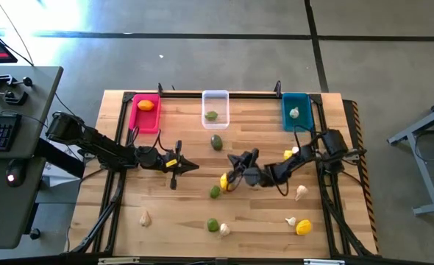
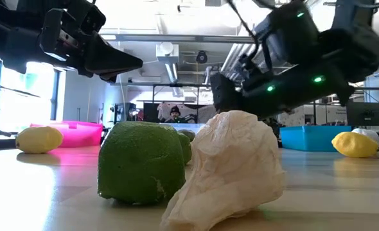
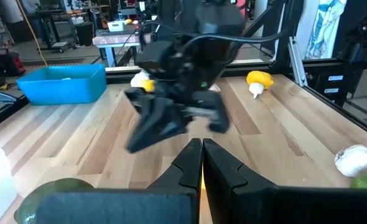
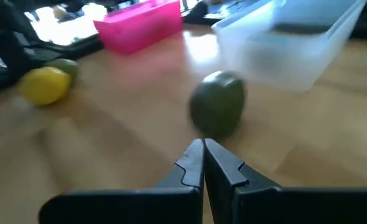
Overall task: Sort produce into baskets
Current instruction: Put the lemon into the pink bin
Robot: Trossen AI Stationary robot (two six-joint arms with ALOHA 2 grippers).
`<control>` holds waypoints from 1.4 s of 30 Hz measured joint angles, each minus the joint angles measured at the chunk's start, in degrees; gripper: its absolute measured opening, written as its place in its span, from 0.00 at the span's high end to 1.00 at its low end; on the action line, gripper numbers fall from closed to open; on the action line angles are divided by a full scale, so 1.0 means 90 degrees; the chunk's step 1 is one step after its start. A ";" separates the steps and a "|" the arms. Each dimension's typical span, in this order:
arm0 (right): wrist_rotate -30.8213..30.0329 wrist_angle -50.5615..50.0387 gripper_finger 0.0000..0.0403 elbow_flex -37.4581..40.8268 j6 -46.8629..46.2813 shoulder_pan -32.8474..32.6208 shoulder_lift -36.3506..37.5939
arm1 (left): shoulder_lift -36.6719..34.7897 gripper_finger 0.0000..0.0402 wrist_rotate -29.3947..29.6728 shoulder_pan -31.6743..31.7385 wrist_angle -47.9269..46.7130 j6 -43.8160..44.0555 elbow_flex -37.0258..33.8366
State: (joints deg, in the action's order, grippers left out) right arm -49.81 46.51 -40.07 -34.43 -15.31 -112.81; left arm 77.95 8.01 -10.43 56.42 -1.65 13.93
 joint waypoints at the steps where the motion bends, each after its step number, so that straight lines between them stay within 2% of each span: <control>1: 0.0078 -0.0028 1.00 -0.0004 -0.0147 -0.0126 0.0000 | 0.0000 1.00 0.0000 -0.0001 0.0000 0.0012 0.0000; 7: 0.0083 -0.0174 1.00 -0.0005 -0.0301 -0.0862 0.0000 | 0.0000 1.00 0.0006 0.0001 -0.0015 0.0005 0.0000; 14: 0.0062 -0.0528 0.97 -0.0169 -0.0454 -0.1153 0.0000 | 0.0000 1.00 0.0032 0.0002 -0.0015 -0.0209 0.0000; 18: 0.0078 -0.1548 0.84 -0.0697 -0.0474 -0.1193 0.0000 | 0.0000 1.00 0.0032 0.0002 -0.0014 -0.0223 0.0000; 25: -0.0163 -0.3114 0.48 -0.1716 -0.0963 -0.1193 -0.0002 | 0.0000 1.00 0.0032 0.0002 -0.0013 -0.0223 0.0000; 29: -0.0123 -0.3985 0.33 -0.2217 -0.1368 -0.1202 -0.0002 | 0.0000 1.00 0.0032 0.0000 -0.0012 -0.0223 0.0000; 34: -0.0063 -0.5021 0.27 -0.2506 -0.1733 -0.1324 -0.0002 | 0.0000 1.00 0.0032 0.0002 -0.0012 -0.0228 0.0000; 38: 0.0105 -0.5219 0.26 -0.2342 -0.1009 -0.1513 -0.0002 | 0.0000 1.00 0.0032 0.0002 -0.0012 -0.0228 0.0000; 42: 0.0043 -0.5230 0.26 -0.2053 -0.0929 -0.1643 -0.0002 | 0.0000 1.00 0.0034 0.0002 -0.0012 -0.0375 0.0000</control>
State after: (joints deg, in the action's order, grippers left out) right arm -49.42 -0.57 -58.55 -42.79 -30.09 -112.84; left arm 77.95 8.32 -10.41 56.31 -5.03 13.93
